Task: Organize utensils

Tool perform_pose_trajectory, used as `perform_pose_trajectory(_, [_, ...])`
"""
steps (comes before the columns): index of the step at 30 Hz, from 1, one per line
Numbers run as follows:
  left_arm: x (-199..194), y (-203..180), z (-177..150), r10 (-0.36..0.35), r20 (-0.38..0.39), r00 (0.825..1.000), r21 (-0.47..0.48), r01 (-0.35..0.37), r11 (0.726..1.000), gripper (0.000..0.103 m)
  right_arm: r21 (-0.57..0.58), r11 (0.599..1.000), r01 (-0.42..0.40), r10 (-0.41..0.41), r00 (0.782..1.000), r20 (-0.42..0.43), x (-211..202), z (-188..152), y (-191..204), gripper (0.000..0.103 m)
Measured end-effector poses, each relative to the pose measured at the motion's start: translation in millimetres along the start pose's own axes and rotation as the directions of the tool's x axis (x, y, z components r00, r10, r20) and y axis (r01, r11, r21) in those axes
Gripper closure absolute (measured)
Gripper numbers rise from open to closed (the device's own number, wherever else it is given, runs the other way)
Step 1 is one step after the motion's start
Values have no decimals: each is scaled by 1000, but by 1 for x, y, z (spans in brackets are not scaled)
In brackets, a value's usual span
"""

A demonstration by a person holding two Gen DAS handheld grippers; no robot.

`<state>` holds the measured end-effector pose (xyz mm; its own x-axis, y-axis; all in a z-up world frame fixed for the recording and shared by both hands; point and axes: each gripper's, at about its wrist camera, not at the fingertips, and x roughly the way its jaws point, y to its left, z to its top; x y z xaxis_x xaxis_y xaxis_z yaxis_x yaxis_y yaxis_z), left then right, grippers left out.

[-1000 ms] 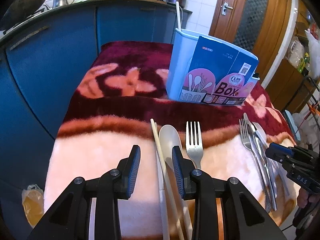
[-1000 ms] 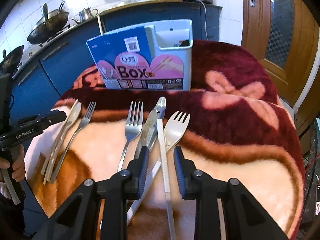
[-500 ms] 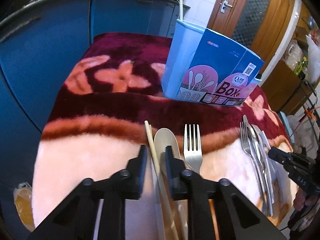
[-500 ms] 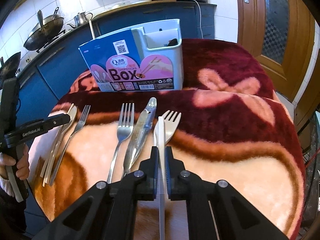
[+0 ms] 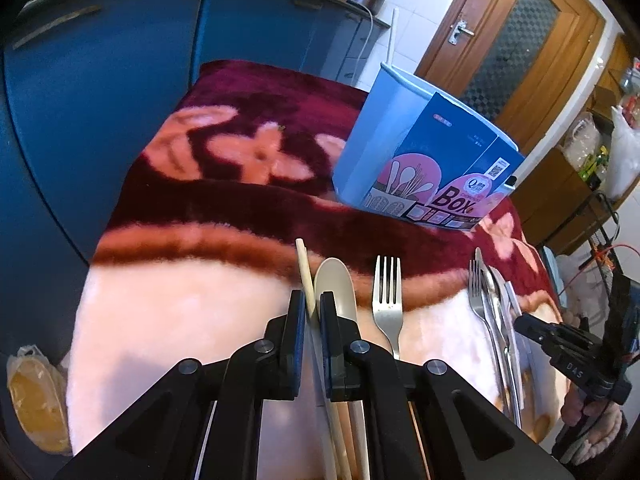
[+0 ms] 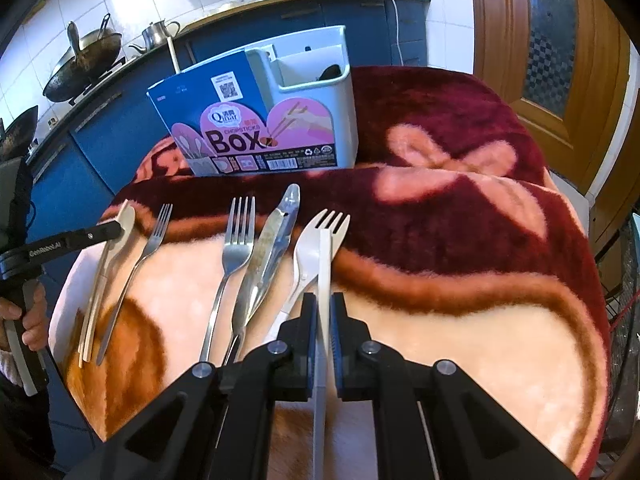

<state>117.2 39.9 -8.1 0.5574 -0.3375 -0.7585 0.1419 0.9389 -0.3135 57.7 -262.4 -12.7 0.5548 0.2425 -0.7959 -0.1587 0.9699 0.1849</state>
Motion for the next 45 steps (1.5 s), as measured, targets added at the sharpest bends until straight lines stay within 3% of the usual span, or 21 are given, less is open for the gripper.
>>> perform_pose_trajectory(12, [-4,8,1,-76,-2,997,-40,76,996,96,-13,1000,-7,7,999,-34,1,-3,-2,94])
perform_pose_trajectory(15, [-3,12,2,-67,-11,998,-49,67,997,96,-16,1000,-11,10,999,-36,0,-4,-2,92])
perform_pose_trajectory(19, [12,18,0,-16,-89,996,-61,10,998,94,-23,999,-24,23,999,-46,-1,-4,-1,84])
perform_pose_trajectory(25, [8,16,-3,-1,-90,996,-36,-2,999,93,-47,999,-16,14,998,-57,-4,-6,0,84])
perform_pose_trajectory(28, [1,16,-4,-8,-75,997,-24,6,1000,94,-60,998,-2,-1,998,-55,-5,-7,-1,93])
perform_pose_trajectory(31, [-8,16,-4,-15,-49,999,-14,14,1000,94,-46,999,-7,5,999,-49,-7,-8,-4,95])
perform_pose_trajectory(42, [-47,-6,1,-56,95,994,36,53,998,99,43,993,-112,108,991,85,-31,-2,-14,95])
perform_pose_trajectory(45, [-55,-17,3,-54,139,989,69,45,997,99,46,995,-84,80,994,78,-29,-1,-15,95])
